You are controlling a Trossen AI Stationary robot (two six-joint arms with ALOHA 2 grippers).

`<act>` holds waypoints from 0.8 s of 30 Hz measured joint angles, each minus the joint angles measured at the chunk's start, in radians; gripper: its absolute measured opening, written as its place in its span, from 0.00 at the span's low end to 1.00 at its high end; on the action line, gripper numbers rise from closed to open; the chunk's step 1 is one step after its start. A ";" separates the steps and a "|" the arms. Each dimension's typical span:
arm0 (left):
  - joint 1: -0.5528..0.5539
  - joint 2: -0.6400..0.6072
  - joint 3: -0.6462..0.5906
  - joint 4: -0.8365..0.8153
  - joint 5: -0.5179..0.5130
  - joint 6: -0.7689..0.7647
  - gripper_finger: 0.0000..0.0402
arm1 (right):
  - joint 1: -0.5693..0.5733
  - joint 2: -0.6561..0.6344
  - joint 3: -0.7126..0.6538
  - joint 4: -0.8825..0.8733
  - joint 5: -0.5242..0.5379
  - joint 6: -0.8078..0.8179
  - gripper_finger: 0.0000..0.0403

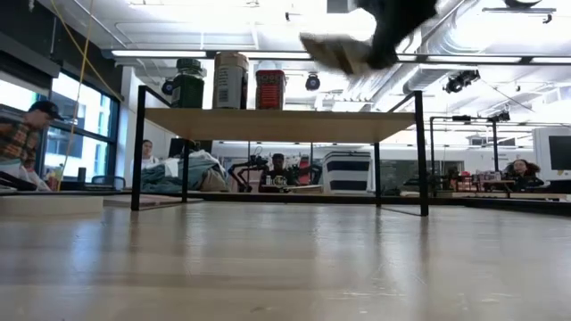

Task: Shelf spices
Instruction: Put the brown pack on the shelf

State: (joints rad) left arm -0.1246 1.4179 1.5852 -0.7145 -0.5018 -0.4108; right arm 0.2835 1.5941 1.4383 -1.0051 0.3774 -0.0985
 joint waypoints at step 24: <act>0.148 0.110 0.001 0.195 0.654 -0.188 0.69 | -0.015 -0.006 0.348 -0.173 0.126 -0.251 0.00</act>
State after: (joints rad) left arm 0.0236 1.5275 1.5864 -0.5190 0.1524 -0.5990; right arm 0.2687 1.5883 1.7866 -1.1777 0.5037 -0.3492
